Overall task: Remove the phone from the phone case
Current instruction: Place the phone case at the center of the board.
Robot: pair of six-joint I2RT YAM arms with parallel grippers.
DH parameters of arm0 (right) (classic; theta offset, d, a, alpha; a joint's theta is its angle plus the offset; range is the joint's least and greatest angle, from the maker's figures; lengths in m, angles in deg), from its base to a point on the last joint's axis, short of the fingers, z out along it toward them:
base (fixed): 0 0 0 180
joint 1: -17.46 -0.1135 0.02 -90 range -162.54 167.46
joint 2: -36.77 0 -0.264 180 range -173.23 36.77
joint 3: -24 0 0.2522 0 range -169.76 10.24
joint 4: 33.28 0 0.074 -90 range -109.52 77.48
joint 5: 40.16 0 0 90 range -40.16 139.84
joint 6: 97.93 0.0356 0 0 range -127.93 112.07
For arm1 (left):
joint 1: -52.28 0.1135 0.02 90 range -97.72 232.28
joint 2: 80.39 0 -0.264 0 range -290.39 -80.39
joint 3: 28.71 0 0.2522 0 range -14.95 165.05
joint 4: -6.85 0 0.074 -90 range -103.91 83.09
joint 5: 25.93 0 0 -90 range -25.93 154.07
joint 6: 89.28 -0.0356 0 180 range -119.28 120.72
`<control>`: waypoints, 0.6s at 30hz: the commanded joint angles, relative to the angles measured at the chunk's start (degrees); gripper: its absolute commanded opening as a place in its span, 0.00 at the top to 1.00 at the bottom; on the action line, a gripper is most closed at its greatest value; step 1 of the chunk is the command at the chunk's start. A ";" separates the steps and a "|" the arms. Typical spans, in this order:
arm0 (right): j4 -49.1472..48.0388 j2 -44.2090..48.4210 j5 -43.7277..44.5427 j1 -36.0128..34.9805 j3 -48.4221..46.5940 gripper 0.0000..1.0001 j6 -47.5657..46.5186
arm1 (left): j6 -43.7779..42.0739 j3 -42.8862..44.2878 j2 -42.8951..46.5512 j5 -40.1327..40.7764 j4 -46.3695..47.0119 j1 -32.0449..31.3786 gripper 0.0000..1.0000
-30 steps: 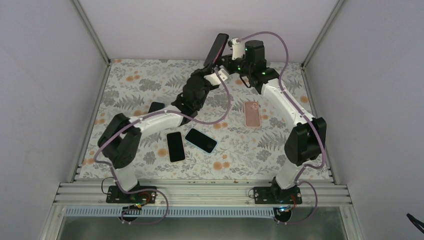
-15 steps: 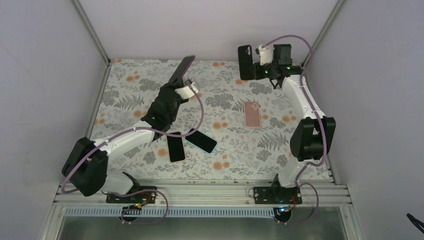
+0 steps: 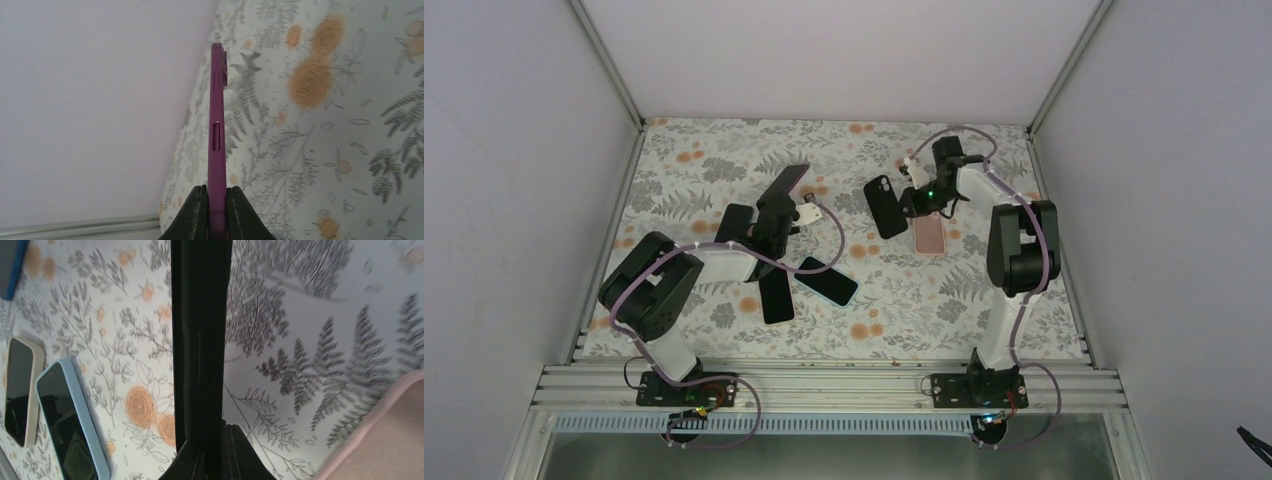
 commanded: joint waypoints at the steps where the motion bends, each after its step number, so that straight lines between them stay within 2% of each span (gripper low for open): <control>1: -0.73 -1.34 -0.61 -0.75 2.61 0.97 -1.63 | 1.58 0.11 -0.38 -3.93 -0.69 -0.60 0.97; 5: -2.26 -2.13 4.10 -0.79 3.36 0.97 -1.48 | 2.81 -0.88 0.90 -11.40 -8.42 -0.72 0.91; 13: -1.78 -2.89 10.45 -0.83 2.16 0.94 -2.32 | 3.43 1.47 -1.02 -16.00 -18.76 -1.22 0.90; 18: -0.84 -1.23 12.39 -0.87 2.38 0.82 -3.67 | 3.40 1.42 -0.82 -19.77 -24.04 -2.33 0.50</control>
